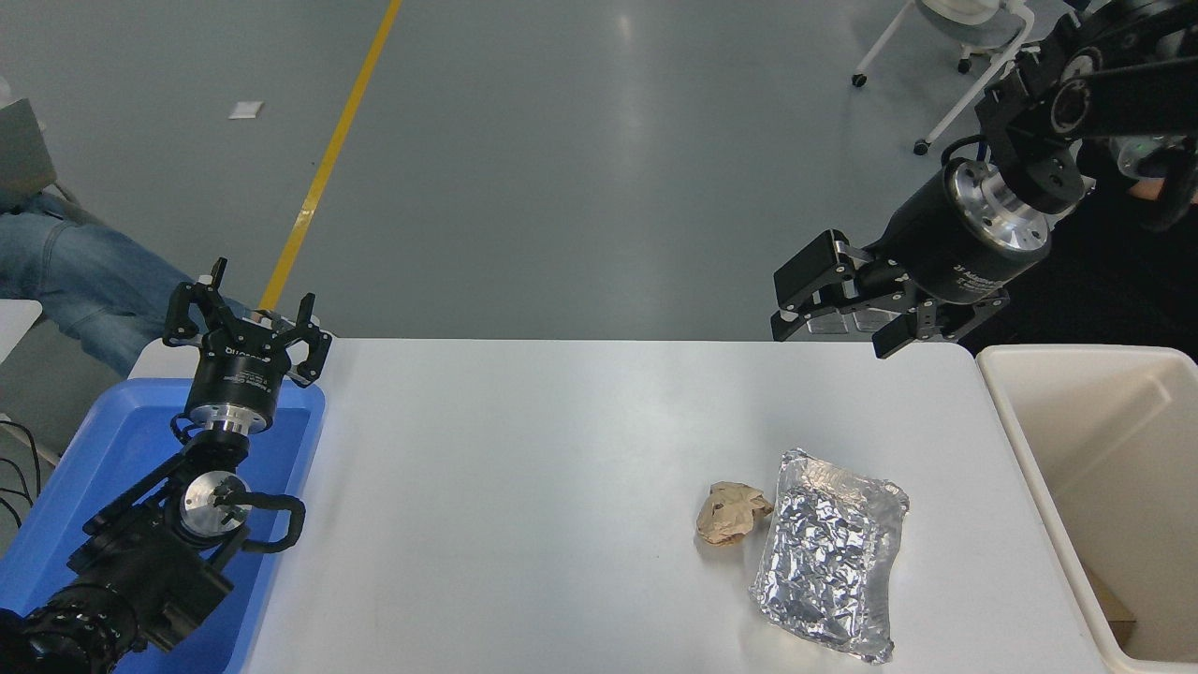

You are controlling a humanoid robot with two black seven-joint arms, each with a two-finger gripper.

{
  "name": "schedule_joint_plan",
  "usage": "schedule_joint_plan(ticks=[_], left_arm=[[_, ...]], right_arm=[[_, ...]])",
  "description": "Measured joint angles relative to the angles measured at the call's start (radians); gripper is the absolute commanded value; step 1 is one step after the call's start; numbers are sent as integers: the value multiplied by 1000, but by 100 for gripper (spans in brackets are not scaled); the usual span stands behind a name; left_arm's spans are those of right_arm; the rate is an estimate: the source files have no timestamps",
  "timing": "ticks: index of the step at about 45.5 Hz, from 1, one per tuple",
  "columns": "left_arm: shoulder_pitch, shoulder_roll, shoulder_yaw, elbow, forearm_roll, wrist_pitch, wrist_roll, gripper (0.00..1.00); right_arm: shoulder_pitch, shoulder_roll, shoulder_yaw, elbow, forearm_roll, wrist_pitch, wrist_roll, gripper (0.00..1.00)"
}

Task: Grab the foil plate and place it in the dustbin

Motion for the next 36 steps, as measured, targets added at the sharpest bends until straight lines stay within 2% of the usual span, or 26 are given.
schedule_joint_plan(ticks=[36], left_arm=[[0,0,0,0,0,0,0,99]], right_arm=[[-21,-9,-59,-20,6,0,1,100]])
